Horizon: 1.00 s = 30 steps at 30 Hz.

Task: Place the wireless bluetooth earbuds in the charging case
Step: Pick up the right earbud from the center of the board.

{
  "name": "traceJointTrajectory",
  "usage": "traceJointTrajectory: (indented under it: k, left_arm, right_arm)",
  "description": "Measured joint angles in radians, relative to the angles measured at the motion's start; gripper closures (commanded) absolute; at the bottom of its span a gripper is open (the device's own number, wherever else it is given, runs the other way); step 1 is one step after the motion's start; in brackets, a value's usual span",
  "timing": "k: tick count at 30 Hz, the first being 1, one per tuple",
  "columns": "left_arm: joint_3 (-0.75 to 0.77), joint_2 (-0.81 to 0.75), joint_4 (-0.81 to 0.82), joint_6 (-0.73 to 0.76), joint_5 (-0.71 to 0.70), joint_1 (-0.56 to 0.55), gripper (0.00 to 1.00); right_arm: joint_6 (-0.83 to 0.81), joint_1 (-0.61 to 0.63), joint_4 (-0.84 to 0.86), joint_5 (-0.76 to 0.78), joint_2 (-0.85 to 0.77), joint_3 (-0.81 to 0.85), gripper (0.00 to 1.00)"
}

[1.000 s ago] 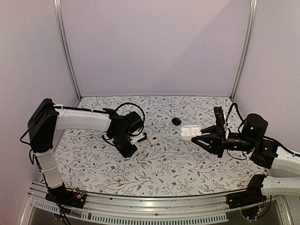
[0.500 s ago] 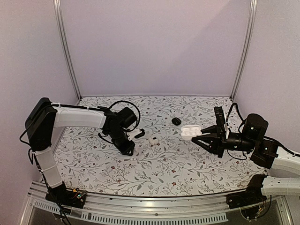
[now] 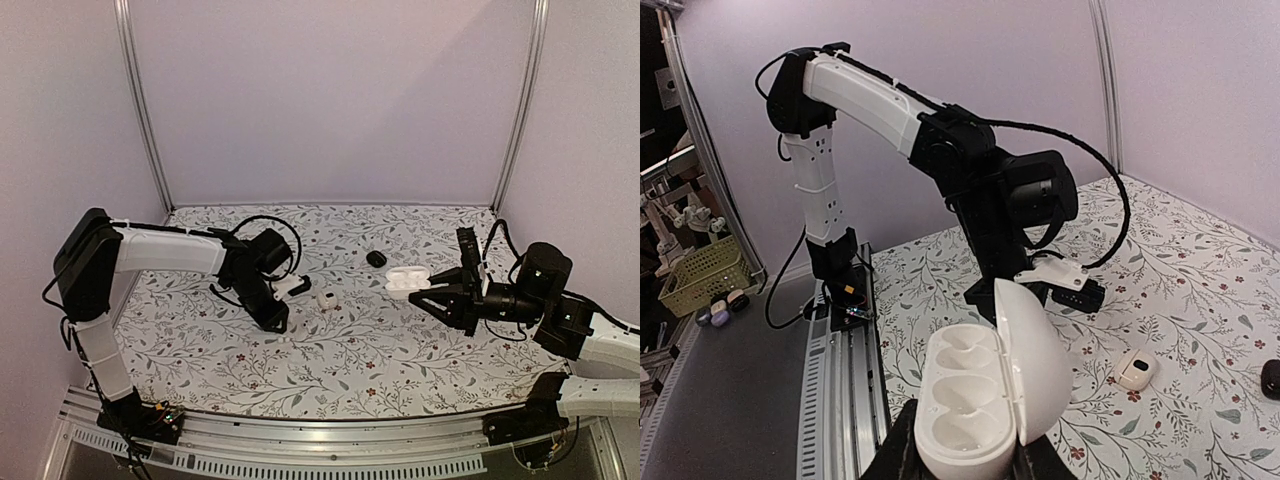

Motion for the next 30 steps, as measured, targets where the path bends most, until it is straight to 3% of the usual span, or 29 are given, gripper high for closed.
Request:
traceJointTrajectory:
  k: [18, 30]
  left_arm:
    - [-0.015, 0.022, 0.008, 0.003, 0.002, -0.013, 0.77]
    - [-0.025, 0.024, 0.017, -0.002, -0.016, -0.047, 0.83]
  right_arm:
    - [0.000, 0.000, 0.000, 0.000, 0.005, 0.000, 1.00]
    - [0.000, 0.000, -0.001, 0.000, 0.005, 0.000, 1.00]
